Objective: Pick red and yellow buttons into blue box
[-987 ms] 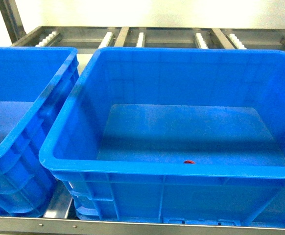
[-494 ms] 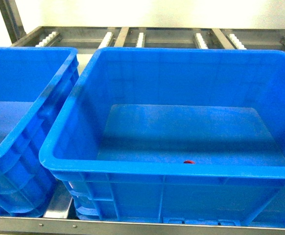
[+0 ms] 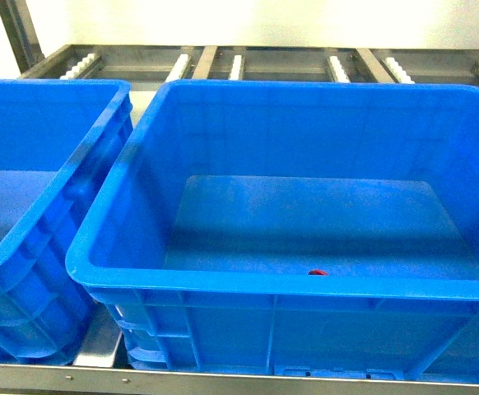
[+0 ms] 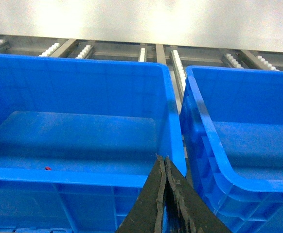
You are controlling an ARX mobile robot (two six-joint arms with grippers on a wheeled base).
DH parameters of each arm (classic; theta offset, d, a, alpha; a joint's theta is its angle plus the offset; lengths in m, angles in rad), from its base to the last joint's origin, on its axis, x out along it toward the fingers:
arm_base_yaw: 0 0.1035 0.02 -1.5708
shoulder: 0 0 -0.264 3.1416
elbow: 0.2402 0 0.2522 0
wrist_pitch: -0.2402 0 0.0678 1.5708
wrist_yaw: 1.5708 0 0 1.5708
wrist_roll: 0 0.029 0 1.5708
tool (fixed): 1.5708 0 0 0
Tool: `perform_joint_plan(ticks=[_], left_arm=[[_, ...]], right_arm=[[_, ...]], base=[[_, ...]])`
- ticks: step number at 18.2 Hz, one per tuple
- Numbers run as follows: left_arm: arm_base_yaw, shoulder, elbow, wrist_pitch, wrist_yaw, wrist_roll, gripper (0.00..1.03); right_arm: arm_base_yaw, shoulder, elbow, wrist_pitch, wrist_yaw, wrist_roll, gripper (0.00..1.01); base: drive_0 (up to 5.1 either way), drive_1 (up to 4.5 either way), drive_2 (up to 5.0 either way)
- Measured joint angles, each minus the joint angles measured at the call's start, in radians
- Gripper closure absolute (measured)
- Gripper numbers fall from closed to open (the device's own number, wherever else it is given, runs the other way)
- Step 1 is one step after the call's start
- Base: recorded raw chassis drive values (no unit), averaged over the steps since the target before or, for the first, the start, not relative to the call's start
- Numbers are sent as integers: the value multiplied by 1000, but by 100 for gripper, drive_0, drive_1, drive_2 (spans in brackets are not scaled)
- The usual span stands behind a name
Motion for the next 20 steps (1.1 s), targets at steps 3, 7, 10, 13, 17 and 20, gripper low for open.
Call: perform_joint_plan(ticks=[3,7,10,13,17,20], left_arm=[[0,-76,5,-32,0,0,101],[0,-77,0,-48,0,0,101],[0,-77,0,-48,0,0,101],[0,-77,0,-48,0,0,101],[0,-77,0,-48,0,0,58],[0,-77,0,-48,0,0,22]], right_arm=[[0,0,0,0,-1,0,99],[0,0,0,0,0,0,99],[0,0,0,0,0,0,99],[0,0,0,0,0,0,99],[0,0,0,0,0,0,52],[0,0,0,0,0,0,13]], base=[[0,0,0],[0,0,0],[0,0,0],[0,0,0],[0,0,0],[0,0,0]])
